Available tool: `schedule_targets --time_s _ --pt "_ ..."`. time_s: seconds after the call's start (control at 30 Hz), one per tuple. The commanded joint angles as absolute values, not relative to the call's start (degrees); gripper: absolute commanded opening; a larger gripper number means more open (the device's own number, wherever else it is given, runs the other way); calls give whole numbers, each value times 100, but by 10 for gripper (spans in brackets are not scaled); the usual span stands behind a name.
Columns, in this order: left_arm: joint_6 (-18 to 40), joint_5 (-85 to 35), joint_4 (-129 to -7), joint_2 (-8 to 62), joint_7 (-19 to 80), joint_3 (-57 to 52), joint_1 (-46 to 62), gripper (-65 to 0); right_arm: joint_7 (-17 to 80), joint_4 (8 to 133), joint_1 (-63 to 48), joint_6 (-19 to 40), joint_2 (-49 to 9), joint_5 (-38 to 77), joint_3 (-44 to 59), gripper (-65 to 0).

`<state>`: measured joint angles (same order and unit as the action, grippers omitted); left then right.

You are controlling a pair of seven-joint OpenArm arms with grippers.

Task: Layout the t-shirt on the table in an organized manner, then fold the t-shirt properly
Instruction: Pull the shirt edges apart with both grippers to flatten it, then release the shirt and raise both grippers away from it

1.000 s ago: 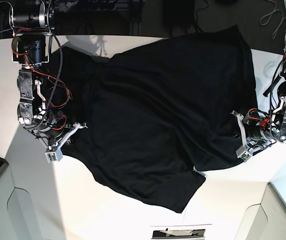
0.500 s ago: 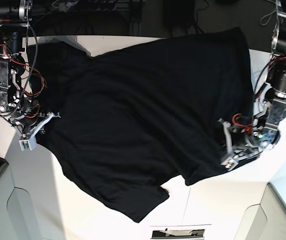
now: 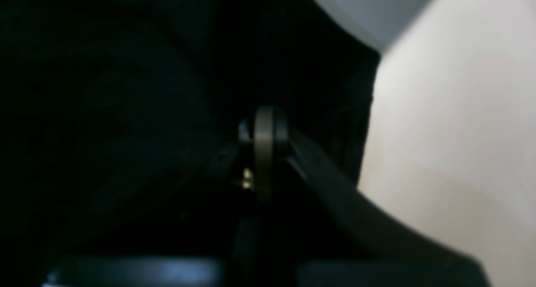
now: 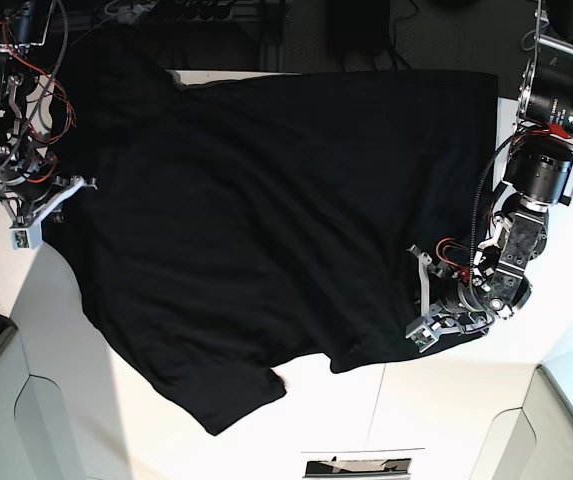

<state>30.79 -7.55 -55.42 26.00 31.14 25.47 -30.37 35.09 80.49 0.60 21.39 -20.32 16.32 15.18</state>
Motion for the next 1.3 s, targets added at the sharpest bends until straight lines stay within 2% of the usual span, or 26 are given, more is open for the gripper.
schedule_targets --time_s 0.0,0.23,0.4,0.47,0.57,0.73,0.9,1.17,1.27 --pt "2947 -701 -5535 2672 2978 2506 -3229 -591 3647 8178 -8 2121 -2110 1568 1581 -650" --pt "2893 -10 -4984 2668 2108 2517 -3256 -591 3962 8418 -193 2075 -2112 1568 1680 -650" --pt "2287 -82 -4998 2733 2222 2515 -3341 -591 3911 8722 -89 2078 -2110 2060 1931 -650" --pt "2495 -489 -5192 2877 2355 2515 -3404 -591 4023 8995 -43 2082 -2112 2171 1946 -650" --pt "3253 -1450 -5839 3190 2823 2515 -3411 -590 4150 9317 -54 2080 -2110 2169 1944 -650" --pt "3509 -2738 -6768 3691 3632 2515 -3371 -590 4405 9450 -58 2088 -2108 2493 1944 -650" --pt "3763 -3511 -7017 3905 4246 2515 -2906 -590 4628 9443 -272 2488 -2086 3175 1909 -650" --pt "3774 -2783 -6549 3634 3708 2515 -1990 -593 4611 8873 -351 2491 -2084 3148 1669 -650" --pt "3771 -2668 -6053 3457 3664 2515 -1988 -647 4609 8431 -331 2637 -2084 3148 1645 -650"
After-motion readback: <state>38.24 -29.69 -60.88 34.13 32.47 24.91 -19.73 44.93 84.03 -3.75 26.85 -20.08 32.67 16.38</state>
